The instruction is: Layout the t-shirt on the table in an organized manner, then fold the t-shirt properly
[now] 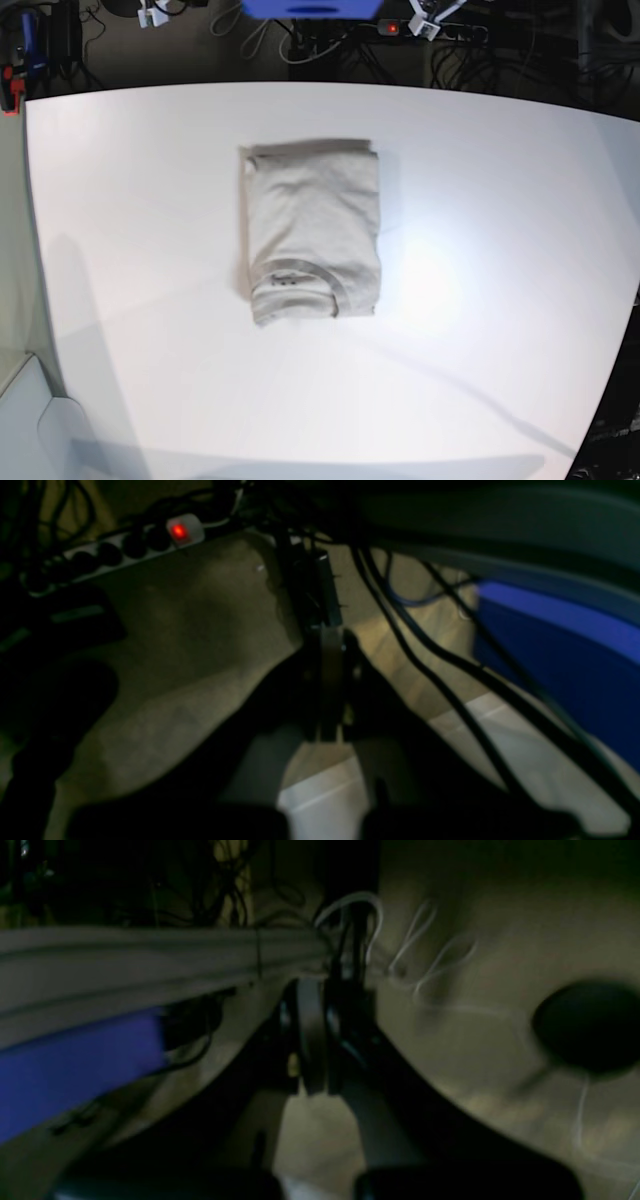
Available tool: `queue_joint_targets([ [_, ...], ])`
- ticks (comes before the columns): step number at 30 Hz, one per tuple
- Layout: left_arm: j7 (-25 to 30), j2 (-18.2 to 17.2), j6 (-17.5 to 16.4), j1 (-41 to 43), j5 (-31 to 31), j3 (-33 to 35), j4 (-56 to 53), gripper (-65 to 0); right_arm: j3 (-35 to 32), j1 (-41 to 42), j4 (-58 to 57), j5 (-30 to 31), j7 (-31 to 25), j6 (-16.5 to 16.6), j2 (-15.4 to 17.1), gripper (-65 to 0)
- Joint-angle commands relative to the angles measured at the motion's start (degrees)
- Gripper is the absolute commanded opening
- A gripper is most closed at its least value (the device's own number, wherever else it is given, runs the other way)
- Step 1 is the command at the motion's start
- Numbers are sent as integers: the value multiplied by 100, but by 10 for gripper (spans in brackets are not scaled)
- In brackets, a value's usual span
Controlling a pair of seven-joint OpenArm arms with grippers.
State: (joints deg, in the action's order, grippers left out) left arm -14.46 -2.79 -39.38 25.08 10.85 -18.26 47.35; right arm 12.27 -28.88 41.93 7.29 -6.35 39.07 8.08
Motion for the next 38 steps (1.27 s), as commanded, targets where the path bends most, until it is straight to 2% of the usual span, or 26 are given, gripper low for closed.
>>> queue_joint_targets([
  [1, 219, -113, -62, -86, -61, -16, -309, -649, -1, 71, -338, -48, -345, 93, 6, -650],
  [6, 1011, -324, -62, -939, -70, -42, -2208, -649, -309, 651, -1657, -760, -1233, 71, -241, -650],
  [8, 1222, -350, -62, -1229, -70, -51, -2894, -649, -546, 827, -2017, -865, -1383, -571, -337, -650],
  [9, 1283, -359, 47, -1343, -70, -51, -3166, -649, -625, 950, -2211, -865, -1427, -887, -390, -650],
  [13, 1556, -297, 1384, -1458, -70, -16, -3535, -649, -731, 1469, -3099, -874, -1673, -2206, -522, -650],
  [18, 1582, -113, 2316, -1633, -70, -42, -3650, -649, -731, 1706, -3398, -883, -1761, -3894, -592, -650],
  [21, 1600, -77, 2887, -1888, -79, -51, -4028, -649, -739, 1715, -3398, -892, -1752, -4579, -592, -650],
  [24, 1608, 55, 3133, -2038, -87, -68, -4098, -649, -739, 1820, -3406, -892, -1743, -4755, -583, -650],
  [28, 1608, 90, 3335, -2161, -448, -358, -4116, -649, -757, 1873, -3406, -892, -1558, -4755, -575, -650],
  [31, 1608, 160, 3494, -2161, -553, -367, -4124, -649, -1109, 1873, -3406, -900, -1541, -4755, -583, -650],
  [35, 1617, 160, 3555, -2143, -553, -394, -4142, -649, -1654, 1873, -3406, -900, -1541, -4755, -592, -650],
  [38, 1617, 151, 3546, -2143, -553, -358, -4151, -649, -1724, 1882, -3406, -883, -1541, -4755, -557, -650],
])
